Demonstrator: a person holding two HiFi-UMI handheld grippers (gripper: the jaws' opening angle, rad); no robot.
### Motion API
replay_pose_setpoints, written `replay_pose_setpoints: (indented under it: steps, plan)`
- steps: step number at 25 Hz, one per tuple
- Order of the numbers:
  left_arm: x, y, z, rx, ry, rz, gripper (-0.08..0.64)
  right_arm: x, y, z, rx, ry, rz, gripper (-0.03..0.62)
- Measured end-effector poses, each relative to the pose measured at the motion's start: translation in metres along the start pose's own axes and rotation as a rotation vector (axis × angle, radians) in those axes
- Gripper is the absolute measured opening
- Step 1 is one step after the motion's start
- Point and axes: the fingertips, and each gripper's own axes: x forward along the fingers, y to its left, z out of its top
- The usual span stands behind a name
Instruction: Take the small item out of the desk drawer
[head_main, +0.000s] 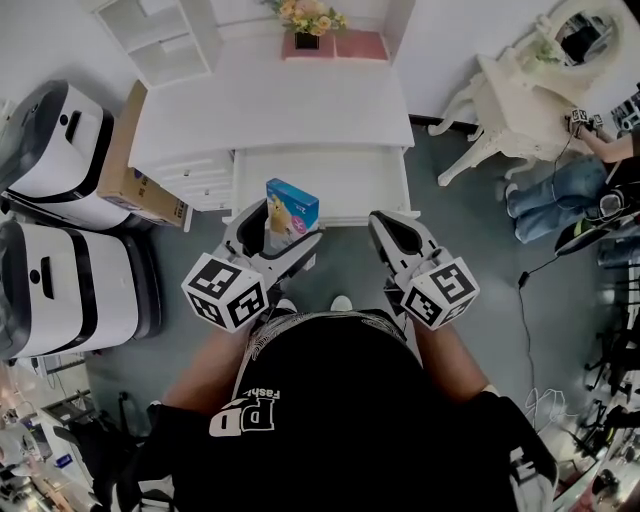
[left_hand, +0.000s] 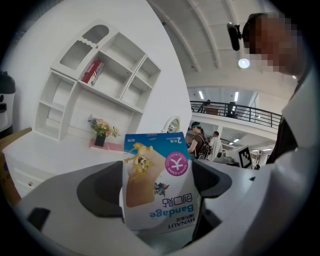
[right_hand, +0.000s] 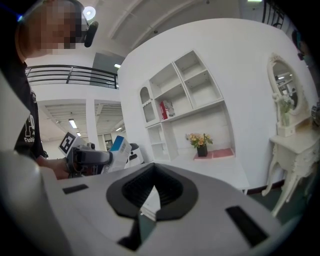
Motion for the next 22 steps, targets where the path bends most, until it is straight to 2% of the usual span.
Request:
replay_pose_setpoints:
  steps: [22]
  plan:
    - [0.002,0.005,-0.006,0.002,0.01,-0.03,0.425,0.004,0.005,-0.011,0.01,0.013,-0.024,0.007]
